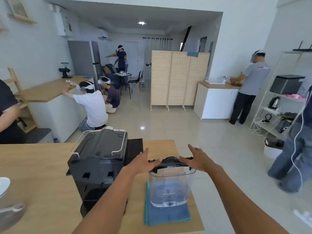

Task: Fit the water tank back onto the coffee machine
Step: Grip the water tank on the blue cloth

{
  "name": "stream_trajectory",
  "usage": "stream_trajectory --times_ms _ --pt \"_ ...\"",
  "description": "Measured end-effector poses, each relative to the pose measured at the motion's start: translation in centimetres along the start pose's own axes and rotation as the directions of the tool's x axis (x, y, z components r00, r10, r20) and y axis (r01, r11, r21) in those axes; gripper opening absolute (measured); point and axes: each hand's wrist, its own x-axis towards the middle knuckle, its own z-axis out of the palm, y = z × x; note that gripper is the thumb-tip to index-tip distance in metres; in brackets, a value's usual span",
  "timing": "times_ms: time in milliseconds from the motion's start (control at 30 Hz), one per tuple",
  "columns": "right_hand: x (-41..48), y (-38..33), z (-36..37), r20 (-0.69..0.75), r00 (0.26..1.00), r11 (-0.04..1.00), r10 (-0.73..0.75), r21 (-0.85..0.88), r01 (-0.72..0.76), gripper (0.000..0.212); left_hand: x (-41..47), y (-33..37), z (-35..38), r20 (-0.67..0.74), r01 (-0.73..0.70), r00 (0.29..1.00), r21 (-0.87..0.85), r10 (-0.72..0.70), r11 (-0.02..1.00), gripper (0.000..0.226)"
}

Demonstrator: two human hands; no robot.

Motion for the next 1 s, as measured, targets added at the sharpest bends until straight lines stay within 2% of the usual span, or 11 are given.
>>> stream_trajectory --times_ms 100,200,267,400,567,767,1000 --pt "0.0 0.3 0.1 0.095 0.995 0.996 -0.007 0.085 -0.002 0.122 -0.4 0.5 1.0 -0.014 0.048 0.999 -0.115 -0.05 0.992 0.093" --pt "-0.4 0.2 0.4 0.139 0.99 0.983 -0.037 0.185 0.01 0.107 0.2 0.3 1.8 0.011 0.108 0.994 -0.22 -0.108 0.97 0.116" --pt "-0.5 0.2 0.4 0.14 0.988 0.971 -0.068 0.239 0.033 0.099 1.1 -0.3 2.3 -0.005 0.139 0.989 -0.264 -0.146 0.954 0.111" --pt "-0.9 0.2 0.7 0.089 0.99 0.948 -0.111 0.309 0.079 0.094 0.8 -0.4 2.8 -0.078 0.095 0.989 -0.33 -0.127 0.939 0.102" --pt "-1.5 0.6 0.5 -0.001 0.985 0.918 -0.173 0.361 0.162 0.087 0.4 -1.0 3.3 -0.155 0.022 0.984 -0.362 -0.083 0.932 0.114" --pt "-1.8 1.3 1.1 -0.038 0.977 0.888 -0.209 0.412 0.206 0.089 0.0 -1.3 4.4 -0.286 -0.047 0.957 -0.323 -0.05 0.945 0.094" --pt "-1.8 1.7 1.5 -0.111 0.964 0.842 -0.24 0.471 0.264 0.089 -0.3 -1.3 4.7 -0.348 -0.124 0.937 -0.348 -0.005 0.929 0.08"
